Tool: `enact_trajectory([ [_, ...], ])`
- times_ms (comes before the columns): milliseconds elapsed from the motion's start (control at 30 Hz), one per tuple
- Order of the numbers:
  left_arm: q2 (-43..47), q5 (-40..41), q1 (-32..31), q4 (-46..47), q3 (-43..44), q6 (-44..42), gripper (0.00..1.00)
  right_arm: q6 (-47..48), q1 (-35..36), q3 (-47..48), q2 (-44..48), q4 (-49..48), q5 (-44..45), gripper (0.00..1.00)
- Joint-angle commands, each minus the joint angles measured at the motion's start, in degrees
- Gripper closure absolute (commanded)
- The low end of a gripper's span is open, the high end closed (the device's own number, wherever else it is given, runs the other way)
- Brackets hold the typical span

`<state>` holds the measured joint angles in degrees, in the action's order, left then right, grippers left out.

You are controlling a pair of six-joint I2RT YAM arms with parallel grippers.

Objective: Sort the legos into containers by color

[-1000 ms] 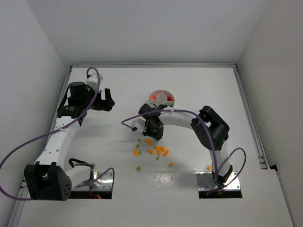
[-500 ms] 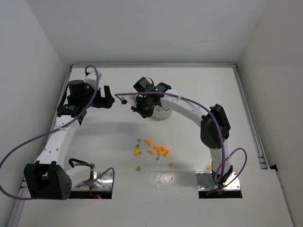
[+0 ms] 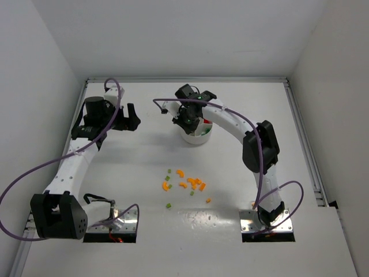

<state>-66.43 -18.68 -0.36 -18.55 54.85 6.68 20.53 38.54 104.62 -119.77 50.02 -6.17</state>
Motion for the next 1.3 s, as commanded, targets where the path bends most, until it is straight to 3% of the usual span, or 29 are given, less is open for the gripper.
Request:
enact_trajectory([
  [0, -0.19, -1.01, 0.71, 2.29, 2.72, 0.88, 0.08, -0.93, -0.75, 3.48, -0.73, 0.34, 1.25, 1.0],
  [167, -0.71, -1.01, 0.71, 2.29, 2.72, 0.88, 0.08, -0.93, -1.89, 5.16, -1.88, 0.34, 1.78, 0.96],
  [533, -0.71, -1.01, 0.71, 2.29, 2.72, 0.88, 0.08, -0.93, -1.89, 5.68, -1.35, 0.34, 2.83, 0.64],
  [867, -0.71, -1.54, 0.71, 2.29, 2.72, 0.88, 0.08, -0.41, -1.89, 5.68, -0.29, 0.34, 3.36, 0.63],
  [1000, -0.19, -2.06, 0.71, 2.29, 2.72, 0.88, 0.08, 3.79, -1.2, 4.29, 1.72, 3.92, -7.31, 0.72],
  [1100, -0.19, -2.07, 0.71, 2.29, 2.2, 0.35, 0.08, 12.84, 0.13, 0.34, 2.87, 9.02, -16.1, 0.75],
  [1267, 0.43, -3.2, 1.32, 2.29, 2.19, 2.19, 0.08, 20.42, 3.64, -5.39, 2.87, 9.39, -19.49, 0.76],
])
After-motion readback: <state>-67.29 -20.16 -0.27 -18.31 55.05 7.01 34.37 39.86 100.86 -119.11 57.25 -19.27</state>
